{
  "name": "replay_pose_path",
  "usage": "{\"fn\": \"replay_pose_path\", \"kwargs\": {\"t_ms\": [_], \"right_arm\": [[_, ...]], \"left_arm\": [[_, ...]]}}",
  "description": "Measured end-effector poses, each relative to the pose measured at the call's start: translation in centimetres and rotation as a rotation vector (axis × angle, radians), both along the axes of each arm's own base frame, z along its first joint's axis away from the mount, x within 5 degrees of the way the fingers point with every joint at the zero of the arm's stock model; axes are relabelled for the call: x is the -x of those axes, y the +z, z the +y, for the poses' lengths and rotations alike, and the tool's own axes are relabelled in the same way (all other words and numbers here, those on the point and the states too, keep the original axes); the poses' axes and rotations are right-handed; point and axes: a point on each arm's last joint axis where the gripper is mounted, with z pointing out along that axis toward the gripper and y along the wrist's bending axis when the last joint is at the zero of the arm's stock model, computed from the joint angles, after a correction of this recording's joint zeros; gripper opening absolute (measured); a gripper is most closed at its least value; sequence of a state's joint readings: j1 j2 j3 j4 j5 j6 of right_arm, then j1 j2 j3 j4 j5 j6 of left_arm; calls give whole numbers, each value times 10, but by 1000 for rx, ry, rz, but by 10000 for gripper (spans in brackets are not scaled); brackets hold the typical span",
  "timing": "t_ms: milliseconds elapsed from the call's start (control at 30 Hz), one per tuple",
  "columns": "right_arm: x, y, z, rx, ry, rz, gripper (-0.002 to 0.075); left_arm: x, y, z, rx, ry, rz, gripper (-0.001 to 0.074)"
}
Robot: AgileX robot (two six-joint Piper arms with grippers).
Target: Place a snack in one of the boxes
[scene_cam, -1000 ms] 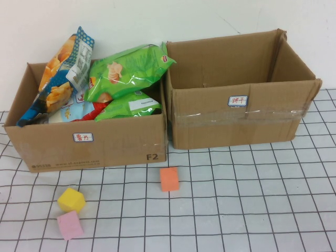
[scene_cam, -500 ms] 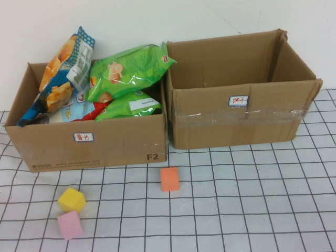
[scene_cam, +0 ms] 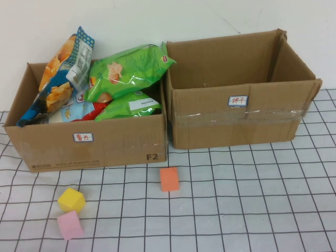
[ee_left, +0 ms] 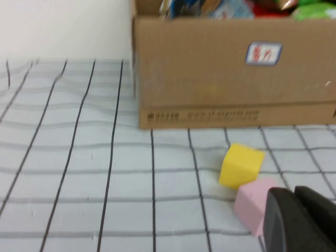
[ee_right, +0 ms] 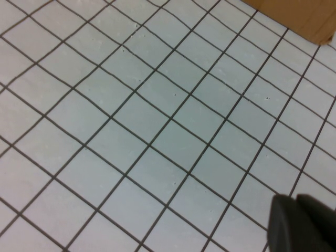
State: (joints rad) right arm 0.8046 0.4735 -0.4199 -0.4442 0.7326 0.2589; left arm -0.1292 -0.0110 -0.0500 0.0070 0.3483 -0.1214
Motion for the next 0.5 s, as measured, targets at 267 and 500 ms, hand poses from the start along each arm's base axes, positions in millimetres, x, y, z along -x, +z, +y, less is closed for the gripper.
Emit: {"fn": "replay_pose_path", "kwargs": {"t_ms": [267,500], "right_arm": [[0,0,0,0,0,0,0],[0,0,0,0,0,0,0]], "left_arm": [[-3,-21,0,22,31,27,-1],[-3,-22,0,26,31,40,-1]]}}
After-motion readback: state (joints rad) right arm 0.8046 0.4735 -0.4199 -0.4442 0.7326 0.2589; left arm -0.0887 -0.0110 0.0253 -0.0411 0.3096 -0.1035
